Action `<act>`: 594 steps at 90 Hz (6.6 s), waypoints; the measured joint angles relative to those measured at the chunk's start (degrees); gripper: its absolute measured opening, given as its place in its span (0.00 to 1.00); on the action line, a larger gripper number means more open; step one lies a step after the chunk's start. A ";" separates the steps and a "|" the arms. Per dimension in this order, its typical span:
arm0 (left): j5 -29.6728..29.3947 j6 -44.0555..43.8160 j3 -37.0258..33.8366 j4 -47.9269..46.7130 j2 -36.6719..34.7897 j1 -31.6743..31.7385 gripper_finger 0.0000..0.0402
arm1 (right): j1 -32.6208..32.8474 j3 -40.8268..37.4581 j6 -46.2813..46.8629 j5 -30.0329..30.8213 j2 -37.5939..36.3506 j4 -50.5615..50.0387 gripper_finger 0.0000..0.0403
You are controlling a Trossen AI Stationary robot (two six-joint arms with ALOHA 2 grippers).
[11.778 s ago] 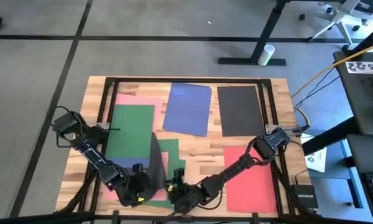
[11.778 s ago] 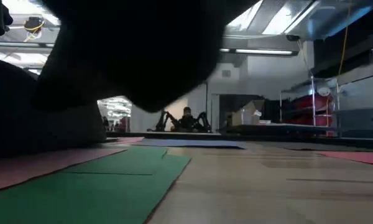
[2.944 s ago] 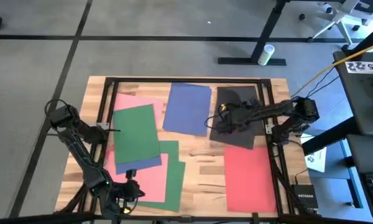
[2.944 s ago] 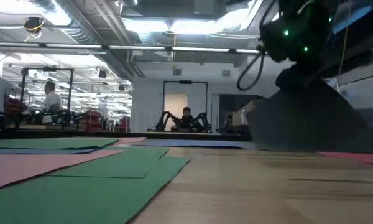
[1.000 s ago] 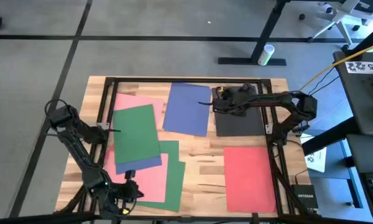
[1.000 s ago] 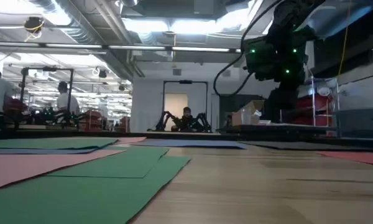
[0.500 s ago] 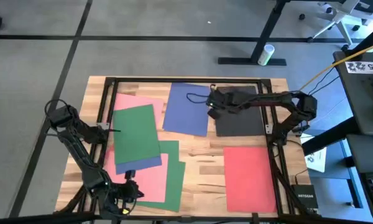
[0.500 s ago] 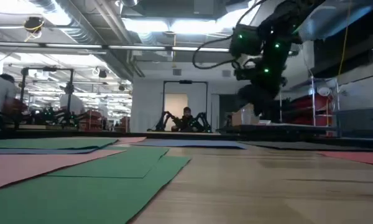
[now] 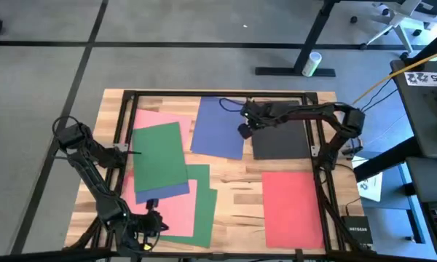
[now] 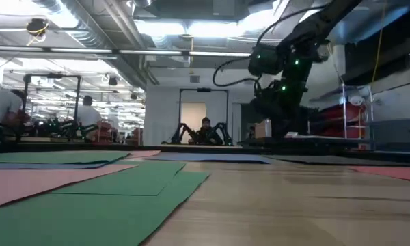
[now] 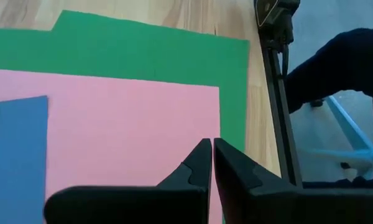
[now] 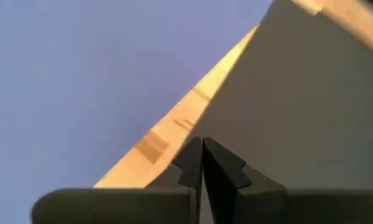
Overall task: Organize paper
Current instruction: Stack the black paper on top of the other black papers on the table, then stack the blue paper on top of the other blue papers on the table
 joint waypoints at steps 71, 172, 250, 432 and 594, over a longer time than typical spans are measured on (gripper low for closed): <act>0.00 -1.39 0.00 -0.07 0.22 -1.64 0.00 | -1.46 0.20 6.86 -4.29 6.31 5.47 0.00; 0.00 -2.41 0.00 -0.07 0.28 -1.60 0.00 | -1.90 0.09 14.25 0.61 6.37 1.88 0.00; 0.00 -2.20 0.00 -0.05 0.28 -1.60 0.00 | -1.54 -0.07 25.45 4.03 6.37 2.13 0.00; 15.59 36.36 -0.02 -16.81 0.29 44.45 0.00 | 41.06 7.23 0.21 21.84 -12.41 -9.01 0.00; 28.39 22.68 -4.25 -13.73 -0.33 36.91 0.00 | 10.92 27.60 -27.29 -12.79 24.09 19.03 0.00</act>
